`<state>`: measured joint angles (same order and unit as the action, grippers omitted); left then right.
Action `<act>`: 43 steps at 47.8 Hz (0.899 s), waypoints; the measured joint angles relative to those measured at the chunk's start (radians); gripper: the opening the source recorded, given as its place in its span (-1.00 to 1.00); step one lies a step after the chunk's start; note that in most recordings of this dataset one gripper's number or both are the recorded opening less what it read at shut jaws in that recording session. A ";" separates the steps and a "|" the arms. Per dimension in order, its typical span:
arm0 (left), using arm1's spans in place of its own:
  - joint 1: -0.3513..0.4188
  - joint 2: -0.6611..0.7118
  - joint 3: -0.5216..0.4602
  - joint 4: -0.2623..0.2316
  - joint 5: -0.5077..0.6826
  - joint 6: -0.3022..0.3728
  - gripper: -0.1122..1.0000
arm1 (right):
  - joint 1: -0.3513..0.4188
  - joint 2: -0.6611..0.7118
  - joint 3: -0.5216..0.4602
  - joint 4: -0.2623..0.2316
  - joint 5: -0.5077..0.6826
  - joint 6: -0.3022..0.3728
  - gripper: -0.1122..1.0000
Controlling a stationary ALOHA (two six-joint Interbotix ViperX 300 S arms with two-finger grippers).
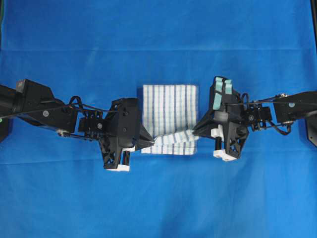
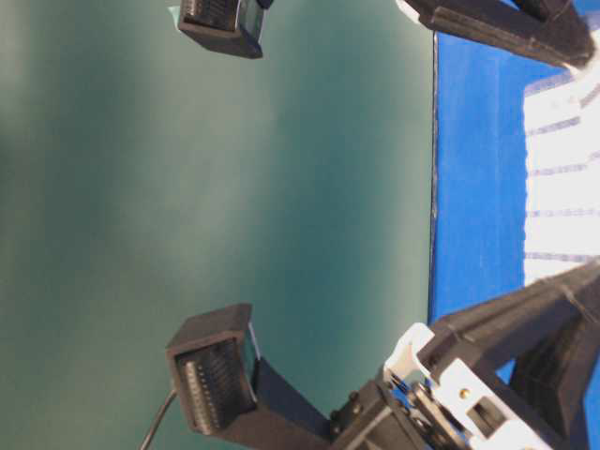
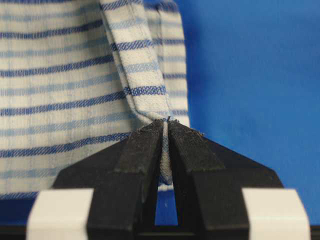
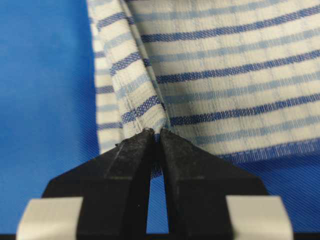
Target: Fold the blue towel.
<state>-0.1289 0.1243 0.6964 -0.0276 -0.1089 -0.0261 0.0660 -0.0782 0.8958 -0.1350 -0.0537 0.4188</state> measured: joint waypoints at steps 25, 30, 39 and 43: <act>0.000 0.000 0.000 0.000 0.015 0.002 -0.75 | 0.003 0.015 -0.015 0.008 0.006 0.000 -0.65; 0.000 0.000 0.000 0.000 0.015 0.002 -0.69 | 0.006 0.020 -0.023 0.015 0.008 0.000 -0.62; -0.005 -0.005 0.003 0.002 0.035 0.005 0.21 | 0.020 0.021 -0.035 0.043 0.018 -0.002 0.27; -0.005 -0.028 0.005 0.002 0.064 0.015 0.58 | 0.023 0.014 -0.046 0.044 0.049 -0.002 0.28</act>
<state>-0.1335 0.0966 0.7010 -0.0261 -0.0445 -0.0107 0.0890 -0.0644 0.8498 -0.0905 -0.0046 0.4172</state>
